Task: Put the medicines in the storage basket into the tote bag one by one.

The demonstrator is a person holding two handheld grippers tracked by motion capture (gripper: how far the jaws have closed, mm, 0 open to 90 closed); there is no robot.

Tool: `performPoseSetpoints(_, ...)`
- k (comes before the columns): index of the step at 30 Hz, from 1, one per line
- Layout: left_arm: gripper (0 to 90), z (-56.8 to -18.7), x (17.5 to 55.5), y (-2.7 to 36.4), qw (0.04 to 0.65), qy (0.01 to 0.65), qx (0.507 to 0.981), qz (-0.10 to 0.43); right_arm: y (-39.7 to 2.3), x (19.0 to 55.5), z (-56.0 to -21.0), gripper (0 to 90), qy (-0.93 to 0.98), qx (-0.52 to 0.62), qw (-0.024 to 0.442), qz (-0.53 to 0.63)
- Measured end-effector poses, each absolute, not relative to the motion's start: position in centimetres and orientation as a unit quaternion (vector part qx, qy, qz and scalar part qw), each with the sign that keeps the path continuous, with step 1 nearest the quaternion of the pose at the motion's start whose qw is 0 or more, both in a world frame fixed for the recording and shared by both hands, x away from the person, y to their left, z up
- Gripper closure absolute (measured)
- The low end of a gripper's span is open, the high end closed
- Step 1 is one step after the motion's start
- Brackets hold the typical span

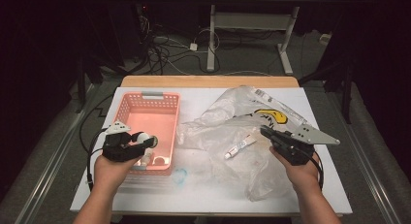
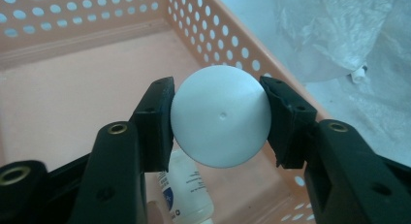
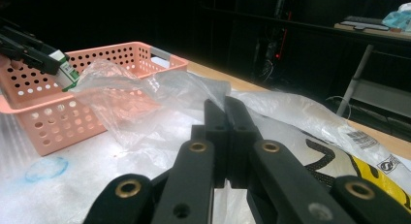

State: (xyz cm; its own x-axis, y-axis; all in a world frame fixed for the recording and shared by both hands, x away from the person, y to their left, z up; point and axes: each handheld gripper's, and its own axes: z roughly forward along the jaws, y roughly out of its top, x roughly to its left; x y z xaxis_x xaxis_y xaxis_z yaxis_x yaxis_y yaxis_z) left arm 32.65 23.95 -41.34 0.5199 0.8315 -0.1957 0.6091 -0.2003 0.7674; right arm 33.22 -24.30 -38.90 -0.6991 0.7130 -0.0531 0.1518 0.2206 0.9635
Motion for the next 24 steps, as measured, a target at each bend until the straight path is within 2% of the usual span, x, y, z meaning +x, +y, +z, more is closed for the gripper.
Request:
performPoseSetpoints(12,48.8,-41.3,29.9,22.7,0.474,0.441,0.745,0.16,-24.1,33.2,-39.0,90.0,0.74,0.292,0.253,0.55)
performPoseSetpoints(24,48.8,-40.8,28.5,20.7,0.501,0.402,0.749,0.163,-24.2,33.2,-39.0,90.0,0.74,0.289,0.25,0.553)
